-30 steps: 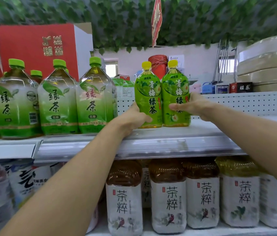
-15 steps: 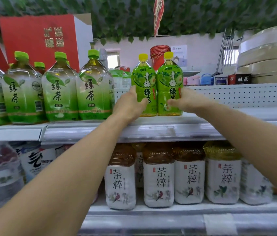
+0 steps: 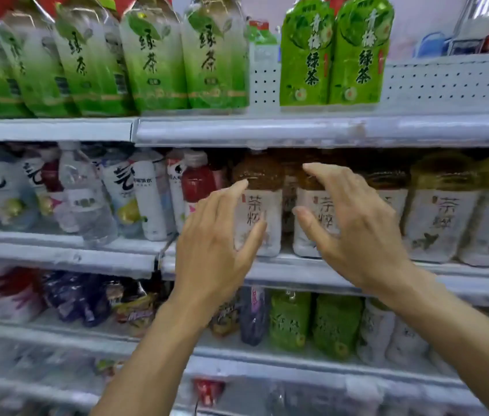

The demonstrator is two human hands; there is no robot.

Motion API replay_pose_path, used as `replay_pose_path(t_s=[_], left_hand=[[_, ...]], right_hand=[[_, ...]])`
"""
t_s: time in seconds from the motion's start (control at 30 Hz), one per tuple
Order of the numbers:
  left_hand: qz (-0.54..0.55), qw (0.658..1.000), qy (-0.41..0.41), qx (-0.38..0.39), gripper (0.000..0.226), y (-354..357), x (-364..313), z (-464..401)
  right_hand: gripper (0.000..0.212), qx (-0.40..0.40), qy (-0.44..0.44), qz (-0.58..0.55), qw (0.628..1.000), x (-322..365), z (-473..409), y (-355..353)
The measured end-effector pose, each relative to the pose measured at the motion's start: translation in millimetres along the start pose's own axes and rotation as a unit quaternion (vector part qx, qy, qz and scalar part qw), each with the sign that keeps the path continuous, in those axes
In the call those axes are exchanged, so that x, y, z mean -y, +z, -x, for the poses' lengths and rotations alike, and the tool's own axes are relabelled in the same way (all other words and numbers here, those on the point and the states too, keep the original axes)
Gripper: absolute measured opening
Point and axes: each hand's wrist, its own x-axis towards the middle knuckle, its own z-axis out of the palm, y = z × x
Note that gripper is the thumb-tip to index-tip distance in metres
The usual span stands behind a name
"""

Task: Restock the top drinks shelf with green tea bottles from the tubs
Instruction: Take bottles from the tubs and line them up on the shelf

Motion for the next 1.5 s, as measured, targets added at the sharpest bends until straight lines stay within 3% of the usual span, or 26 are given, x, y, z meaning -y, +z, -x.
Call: replay_pose_path(t_s=[0.2,0.4,0.5,0.63,0.77,0.83,0.9,1.0,1.07,1.27,1.4,1.5], left_hand=[[-0.051,0.991,-0.063,0.110,0.053,-34.5,91.4,86.3],[-0.035,0.953,-0.197,0.229,0.053,-87.3,229.8,180.1],[-0.009,0.905,-0.284,0.315,0.053,-111.8,312.7,238.1],[0.022,0.816,-0.402,0.415,0.050,-123.2,397.7,320.3],[0.076,0.741,-0.481,0.463,0.047,-108.3,443.6,409.0],[0.094,0.693,-0.528,0.482,0.034,-90.5,457.2,447.2],[0.113,0.645,-0.570,0.496,0.036,-64.2,472.2,500.3],[0.113,0.599,-0.616,0.499,0.055,-40.7,475.6,548.3],[0.105,0.580,-0.634,0.501,0.057,-19.3,485.7,591.9],[0.017,0.575,-0.614,0.541,0.073,25.5,520.2,682.6],[-0.032,0.583,-0.609,0.537,0.101,55.1,545.8,728.1],[-0.048,0.570,-0.615,0.543,0.125,77.6,559.3,757.9]], right_hand=[[0.051,0.145,0.029,-0.057,0.987,76.3,65.1,83.2],[0.054,0.312,0.118,-0.139,0.932,191.2,121.6,199.8],[0.044,0.380,0.192,-0.169,0.889,255.8,155.6,263.9],[0.042,0.480,0.294,-0.194,0.803,321.7,220.5,335.0],[0.041,0.574,0.394,-0.188,0.693,361.1,300.2,367.6],[0.042,0.623,0.415,-0.167,0.642,372.1,334.8,380.6],[0.041,0.659,0.431,-0.142,0.600,383.2,380.5,405.4],[0.041,0.687,0.448,-0.128,0.558,391.8,419.9,425.7],[0.046,0.703,0.454,-0.126,0.533,399.7,460.5,454.2],[0.068,0.734,0.483,-0.115,0.463,420.5,549.8,537.6],[0.101,0.669,0.600,-0.079,0.432,431.4,593.6,588.2],[0.120,0.599,0.685,-0.047,0.413,444.2,624.9,617.8]])
